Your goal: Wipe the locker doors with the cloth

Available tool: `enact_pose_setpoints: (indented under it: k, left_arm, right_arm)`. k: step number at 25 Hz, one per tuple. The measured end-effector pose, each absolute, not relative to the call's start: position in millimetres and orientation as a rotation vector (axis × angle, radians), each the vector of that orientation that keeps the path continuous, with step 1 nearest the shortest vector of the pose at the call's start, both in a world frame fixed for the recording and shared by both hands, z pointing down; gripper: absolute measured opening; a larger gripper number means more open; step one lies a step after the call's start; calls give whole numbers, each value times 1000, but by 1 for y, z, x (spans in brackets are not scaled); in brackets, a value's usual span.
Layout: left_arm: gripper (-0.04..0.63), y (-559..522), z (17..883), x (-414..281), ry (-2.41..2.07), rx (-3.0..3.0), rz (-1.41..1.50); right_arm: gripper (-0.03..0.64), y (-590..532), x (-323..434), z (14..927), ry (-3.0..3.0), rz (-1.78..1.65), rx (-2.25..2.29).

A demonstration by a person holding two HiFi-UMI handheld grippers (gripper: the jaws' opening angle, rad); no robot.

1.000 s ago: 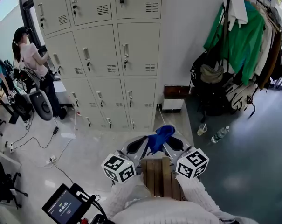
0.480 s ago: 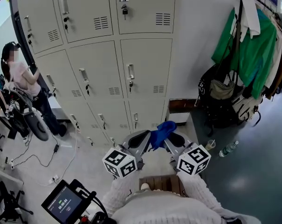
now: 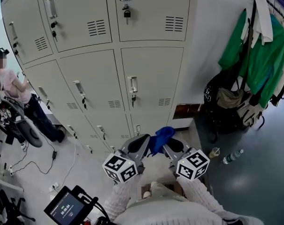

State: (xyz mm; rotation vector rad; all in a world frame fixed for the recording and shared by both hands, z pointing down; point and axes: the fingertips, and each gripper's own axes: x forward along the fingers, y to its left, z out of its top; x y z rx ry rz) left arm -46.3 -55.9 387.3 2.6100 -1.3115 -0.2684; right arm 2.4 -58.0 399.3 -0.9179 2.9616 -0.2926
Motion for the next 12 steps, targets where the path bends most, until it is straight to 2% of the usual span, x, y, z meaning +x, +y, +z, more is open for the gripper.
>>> enact_pose_setpoints:
  k: [12]
  left_arm:
    - [6,-116,382,-60,-1450,2546,-346]
  right_arm:
    - [51,-118,-15,394,3031,-249,-766]
